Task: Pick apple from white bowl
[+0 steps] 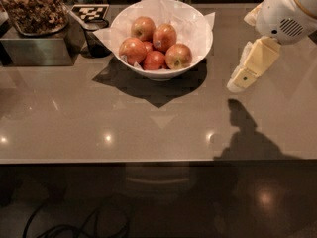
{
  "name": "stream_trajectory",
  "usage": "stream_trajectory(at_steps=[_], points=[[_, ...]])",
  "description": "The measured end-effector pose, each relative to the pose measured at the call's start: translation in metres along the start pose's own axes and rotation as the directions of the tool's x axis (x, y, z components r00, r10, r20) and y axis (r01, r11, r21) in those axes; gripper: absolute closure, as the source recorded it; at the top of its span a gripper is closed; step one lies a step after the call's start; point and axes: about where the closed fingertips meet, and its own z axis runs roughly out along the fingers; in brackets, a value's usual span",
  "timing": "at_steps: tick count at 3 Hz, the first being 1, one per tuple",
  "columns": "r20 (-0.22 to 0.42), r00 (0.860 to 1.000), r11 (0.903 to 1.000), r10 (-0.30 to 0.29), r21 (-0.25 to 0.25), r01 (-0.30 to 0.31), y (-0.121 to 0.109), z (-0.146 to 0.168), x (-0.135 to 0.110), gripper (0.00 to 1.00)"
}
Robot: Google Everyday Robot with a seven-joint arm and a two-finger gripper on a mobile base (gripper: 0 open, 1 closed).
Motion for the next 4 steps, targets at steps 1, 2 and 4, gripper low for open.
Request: stream_trajectory(at_steps=[1,2,4], points=[[0.003,1.000,0.9997,0.024,0.002,-0.024,-0.001,0.002,0.004,0.00],[0.068,0.994,0.9966,0.080,0.015,-0.082,-0.025,0.013,-0.003,0.00],[0.130,0.988,0.9954,0.089,0.024,-0.093,-0.053,0.027,-0.026,0.09]])
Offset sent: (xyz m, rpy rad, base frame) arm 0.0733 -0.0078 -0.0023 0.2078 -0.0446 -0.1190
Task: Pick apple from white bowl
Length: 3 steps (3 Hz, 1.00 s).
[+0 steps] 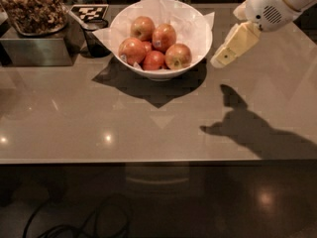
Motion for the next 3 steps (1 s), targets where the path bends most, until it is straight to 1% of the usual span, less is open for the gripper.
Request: stream_trajectory(at_steps=[1,2,3], points=[[0.000,1.000,1.0000,0.000,0.000,0.000,0.000,0.000,0.000,0.08],[0.039,0.999,0.9993,-0.018,-0.032,0.019,-0.003,0.026,-0.019,0.06],[0.083,0.996,0.9980,-0.036,-0.049,0.040,-0.010,0.048,-0.047,0.08]])
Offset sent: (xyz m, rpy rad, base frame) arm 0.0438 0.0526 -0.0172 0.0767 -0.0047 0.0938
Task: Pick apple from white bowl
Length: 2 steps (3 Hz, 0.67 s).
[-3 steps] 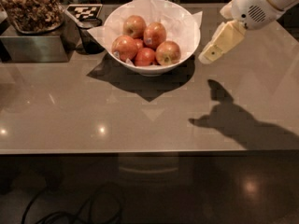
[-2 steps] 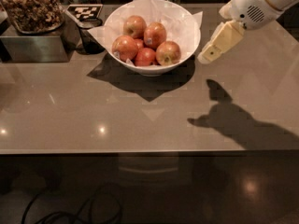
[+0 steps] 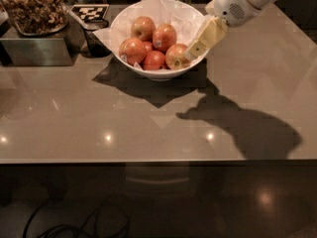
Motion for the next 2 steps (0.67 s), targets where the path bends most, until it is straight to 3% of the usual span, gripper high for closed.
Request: stream_trajectory(at_steps=[2], points=[[0.068,0.998,0.9997,0.011,-0.024,-0.009,-0.012,0.040,-0.030,0.08]])
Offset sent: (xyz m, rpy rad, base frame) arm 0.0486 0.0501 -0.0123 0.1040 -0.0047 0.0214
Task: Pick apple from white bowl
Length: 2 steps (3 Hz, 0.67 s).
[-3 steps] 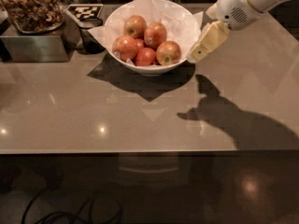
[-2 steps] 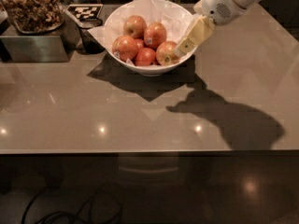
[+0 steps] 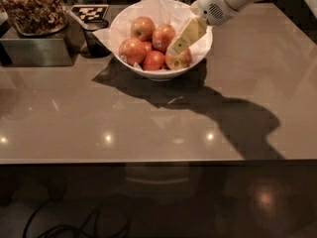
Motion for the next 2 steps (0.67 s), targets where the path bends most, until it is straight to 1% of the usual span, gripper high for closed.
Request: stream_trajectory(at_steps=[1,2], points=[[0.021,0.999,0.9992,0.039,-0.008,-0.038,-0.003,0.013,0.003,0.06],[0.024,0.996,0.9965,0.083,-0.015,-0.083,-0.001,0.026,0.012,0.07]])
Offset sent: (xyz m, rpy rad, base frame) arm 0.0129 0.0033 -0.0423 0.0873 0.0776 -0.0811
